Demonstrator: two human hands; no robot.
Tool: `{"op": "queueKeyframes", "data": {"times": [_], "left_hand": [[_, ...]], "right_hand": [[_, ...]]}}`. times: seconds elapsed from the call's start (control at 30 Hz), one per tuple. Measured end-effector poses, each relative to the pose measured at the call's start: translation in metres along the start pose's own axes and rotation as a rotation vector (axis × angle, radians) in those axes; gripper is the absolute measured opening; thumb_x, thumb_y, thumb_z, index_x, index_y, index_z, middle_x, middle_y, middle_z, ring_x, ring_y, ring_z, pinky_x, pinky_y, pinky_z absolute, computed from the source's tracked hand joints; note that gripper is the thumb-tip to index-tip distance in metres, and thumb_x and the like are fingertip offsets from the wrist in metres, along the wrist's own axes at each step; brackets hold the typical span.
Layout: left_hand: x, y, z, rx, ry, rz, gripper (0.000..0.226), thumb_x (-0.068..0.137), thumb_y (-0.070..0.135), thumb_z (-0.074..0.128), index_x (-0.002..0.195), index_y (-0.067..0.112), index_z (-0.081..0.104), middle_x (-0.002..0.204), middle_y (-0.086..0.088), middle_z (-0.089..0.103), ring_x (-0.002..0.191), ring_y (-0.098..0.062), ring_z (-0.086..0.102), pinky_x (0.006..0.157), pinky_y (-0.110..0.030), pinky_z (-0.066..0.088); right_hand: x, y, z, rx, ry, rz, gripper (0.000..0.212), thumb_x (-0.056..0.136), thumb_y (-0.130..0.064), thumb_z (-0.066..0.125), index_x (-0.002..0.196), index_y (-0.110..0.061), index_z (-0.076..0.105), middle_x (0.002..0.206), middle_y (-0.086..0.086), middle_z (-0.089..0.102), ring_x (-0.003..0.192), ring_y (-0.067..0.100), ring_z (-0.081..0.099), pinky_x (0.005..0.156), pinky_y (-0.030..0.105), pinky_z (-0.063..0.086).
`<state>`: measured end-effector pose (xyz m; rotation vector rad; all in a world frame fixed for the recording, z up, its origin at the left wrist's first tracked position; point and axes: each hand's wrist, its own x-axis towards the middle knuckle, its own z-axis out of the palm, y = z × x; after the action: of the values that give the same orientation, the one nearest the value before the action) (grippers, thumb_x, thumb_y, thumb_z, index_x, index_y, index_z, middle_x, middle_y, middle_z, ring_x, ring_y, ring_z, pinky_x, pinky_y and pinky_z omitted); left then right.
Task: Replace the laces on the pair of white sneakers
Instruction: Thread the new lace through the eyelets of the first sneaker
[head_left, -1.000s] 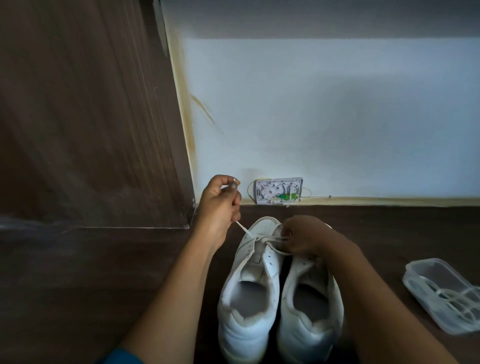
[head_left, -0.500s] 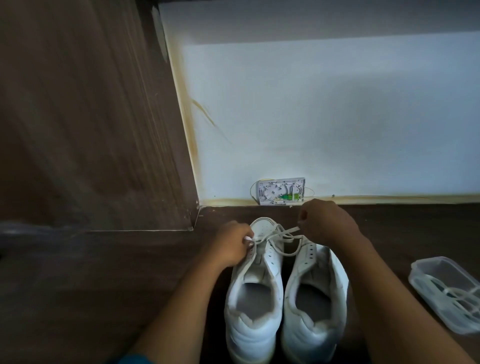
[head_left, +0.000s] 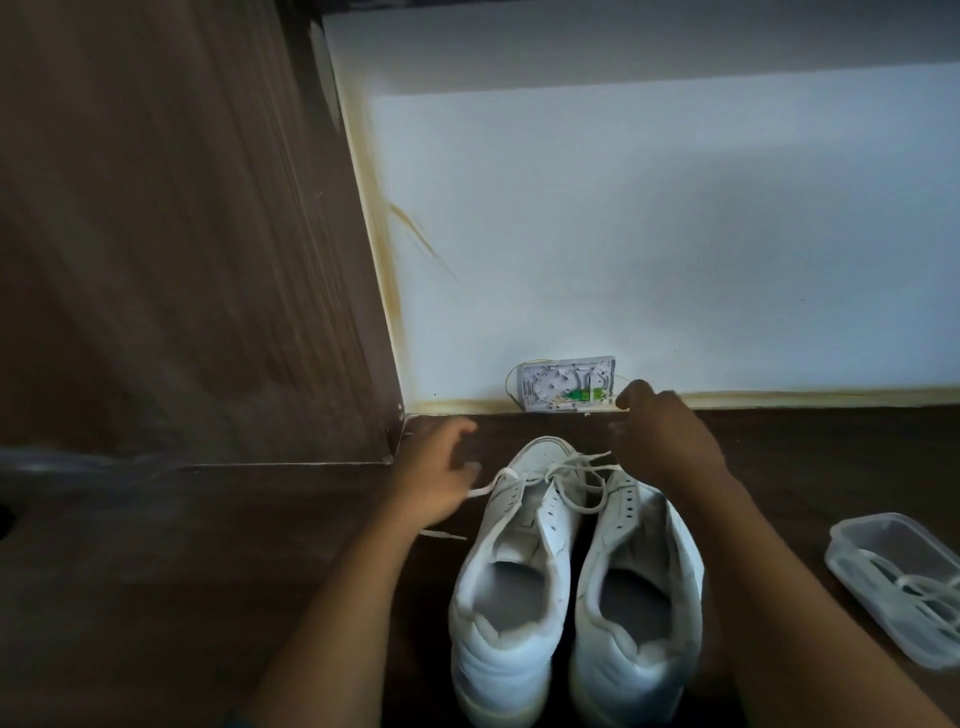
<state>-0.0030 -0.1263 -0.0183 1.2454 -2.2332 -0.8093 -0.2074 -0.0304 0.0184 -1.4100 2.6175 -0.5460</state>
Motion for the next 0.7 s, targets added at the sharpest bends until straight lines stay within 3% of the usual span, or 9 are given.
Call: {"op": "queueKeyframes", "data": {"times": [0.07, 0.17, 0.27, 0.37, 0.47, 0.53, 0.6, 0.7], "left_hand": [[0.002, 0.000, 0.016, 0.033, -0.121, 0.098, 0.035, 0.088, 0.017, 0.061, 0.123, 0.017, 0.059, 0.122, -0.007, 0.059, 0.113, -0.018, 0.055, 0.098, -0.032, 0.043], [0.008, 0.008, 0.030, 0.169, -0.119, 0.178, 0.019, 0.089, 0.015, 0.060, 0.106, 0.012, 0.068, 0.105, -0.010, 0.063, 0.098, -0.021, 0.058, 0.082, -0.024, 0.041], [0.008, 0.015, 0.034, 0.170, -0.028, 0.164, 0.007, 0.086, 0.007, 0.059, 0.083, 0.006, 0.065, 0.090, -0.010, 0.063, 0.082, -0.021, 0.056, 0.066, -0.026, 0.036], [0.015, 0.014, 0.025, 0.107, 0.093, -0.008, 0.013, 0.088, 0.004, 0.049, 0.084, 0.006, 0.062, 0.088, -0.011, 0.063, 0.081, -0.024, 0.056, 0.065, -0.028, 0.038], [0.025, 0.003, 0.002, -0.187, 0.387, -0.264, 0.016, 0.091, 0.010, 0.045, 0.085, 0.005, 0.059, 0.093, -0.021, 0.066, 0.089, -0.033, 0.063, 0.078, -0.041, 0.050], [0.024, -0.005, -0.007, -0.231, 0.503, -0.328, 0.016, 0.092, 0.012, 0.046, 0.087, 0.004, 0.059, 0.090, -0.016, 0.065, 0.086, -0.030, 0.061, 0.074, -0.039, 0.047], [0.017, -0.002, -0.007, -0.060, 0.438, -0.288, 0.014, 0.090, 0.011, 0.048, 0.097, 0.008, 0.060, 0.093, -0.006, 0.060, 0.086, -0.025, 0.055, 0.072, -0.032, 0.041], [0.008, 0.004, 0.009, 0.041, 0.141, 0.027, 0.037, 0.085, 0.012, 0.060, 0.122, 0.019, 0.056, 0.113, -0.001, 0.057, 0.102, -0.021, 0.057, 0.088, -0.030, 0.045]], "right_hand": [[0.001, -0.004, 0.000, -0.008, -0.122, -0.022, 0.026, 0.070, -0.037, 0.065, 0.086, -0.017, 0.060, 0.093, 0.006, 0.065, 0.086, 0.026, 0.061, 0.073, 0.033, 0.050], [-0.006, -0.017, 0.001, -0.138, -0.283, -0.148, 0.035, 0.064, -0.046, 0.074, 0.062, -0.014, 0.058, 0.062, -0.002, 0.056, 0.060, 0.015, 0.054, 0.057, 0.024, 0.040], [-0.012, -0.023, 0.013, -0.222, -0.306, -0.276, 0.029, 0.077, -0.041, 0.069, 0.084, -0.012, 0.069, 0.084, 0.004, 0.066, 0.081, 0.024, 0.062, 0.072, 0.028, 0.048], [-0.008, -0.016, 0.012, -0.225, -0.265, -0.226, 0.022, 0.081, -0.027, 0.059, 0.096, -0.015, 0.068, 0.103, 0.006, 0.067, 0.096, 0.027, 0.063, 0.080, 0.032, 0.050], [-0.005, -0.006, -0.014, -0.135, 0.005, 0.026, 0.019, 0.084, -0.026, 0.051, 0.094, -0.015, 0.062, 0.092, 0.003, 0.058, 0.088, 0.026, 0.059, 0.073, 0.029, 0.045], [-0.004, 0.003, -0.029, -0.073, 0.266, 0.153, 0.016, 0.086, -0.024, 0.049, 0.089, -0.013, 0.059, 0.084, 0.003, 0.052, 0.076, 0.026, 0.051, 0.067, 0.029, 0.039], [-0.008, 0.007, -0.032, -0.168, 0.307, 0.211, 0.017, 0.085, -0.026, 0.051, 0.091, -0.013, 0.060, 0.083, 0.005, 0.053, 0.076, 0.027, 0.050, 0.068, 0.030, 0.040], [-0.012, -0.004, -0.015, -0.362, 0.141, 0.112, 0.033, 0.085, -0.028, 0.055, 0.114, -0.013, 0.053, 0.114, 0.009, 0.057, 0.109, 0.030, 0.052, 0.086, 0.038, 0.044]]}}
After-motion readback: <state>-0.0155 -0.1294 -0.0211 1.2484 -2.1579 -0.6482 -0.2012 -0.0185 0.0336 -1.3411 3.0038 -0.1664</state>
